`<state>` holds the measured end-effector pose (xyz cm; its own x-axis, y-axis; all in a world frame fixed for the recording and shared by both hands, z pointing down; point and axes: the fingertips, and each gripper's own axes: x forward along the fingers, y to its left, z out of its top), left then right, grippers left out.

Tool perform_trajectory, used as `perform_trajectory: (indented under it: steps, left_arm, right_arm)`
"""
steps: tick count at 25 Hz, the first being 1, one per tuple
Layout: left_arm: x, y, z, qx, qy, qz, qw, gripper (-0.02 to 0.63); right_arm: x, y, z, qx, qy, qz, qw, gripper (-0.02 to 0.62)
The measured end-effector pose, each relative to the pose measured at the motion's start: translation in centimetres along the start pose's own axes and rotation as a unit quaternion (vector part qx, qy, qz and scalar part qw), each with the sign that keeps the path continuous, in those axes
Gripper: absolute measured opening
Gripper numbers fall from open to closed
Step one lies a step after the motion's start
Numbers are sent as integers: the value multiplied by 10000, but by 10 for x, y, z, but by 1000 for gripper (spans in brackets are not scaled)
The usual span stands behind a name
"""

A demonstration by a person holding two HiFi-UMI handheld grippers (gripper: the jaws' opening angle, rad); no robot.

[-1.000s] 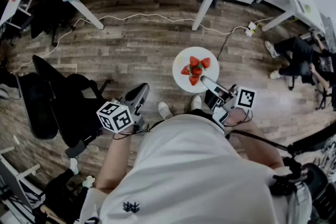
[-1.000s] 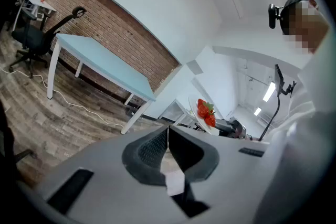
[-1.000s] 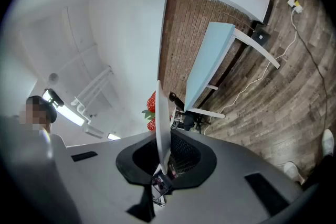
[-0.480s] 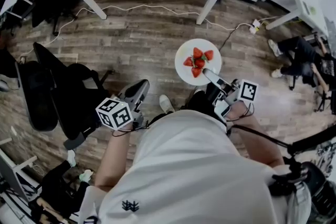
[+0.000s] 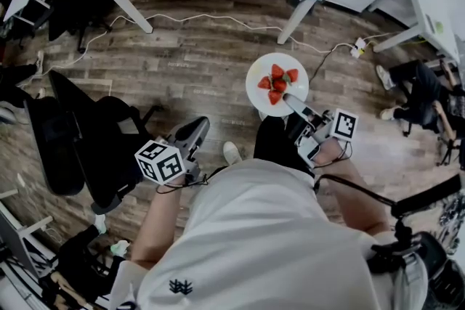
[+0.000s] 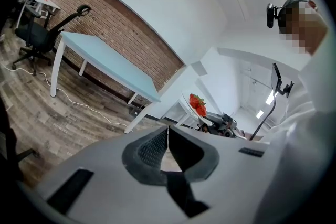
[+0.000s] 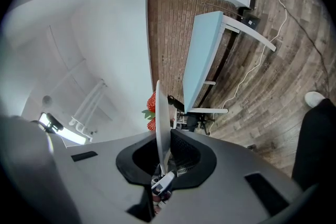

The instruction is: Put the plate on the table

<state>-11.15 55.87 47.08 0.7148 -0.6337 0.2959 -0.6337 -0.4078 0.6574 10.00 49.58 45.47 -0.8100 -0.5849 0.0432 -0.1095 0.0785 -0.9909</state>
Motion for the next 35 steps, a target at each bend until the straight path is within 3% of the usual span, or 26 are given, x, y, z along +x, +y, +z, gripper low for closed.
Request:
perform_trajectory:
  steps: [6, 15, 21, 29, 35]
  left_arm:
    - [57, 27, 44, -59, 6, 151, 9999, 9]
    - [181, 60, 166, 54, 7, 370, 9993, 9]
    - [248, 81, 238, 120, -231, 498, 9984, 9]
    - [280, 110, 284, 27, -204, 425, 9989, 9]
    - [308, 156, 331, 321, -35, -56, 9995, 9]
  right_arm:
    - [42, -21, 75, 186, 70, 29, 9998, 29]
    - [143, -33, 221, 229, 590, 99, 9979, 29]
    - [201, -44, 302, 187, 801, 48, 9966, 29]
    - [252, -61, 347, 199, 708, -105, 9972, 29]
    - [305, -73, 377, 195, 408, -311, 9985, 29]
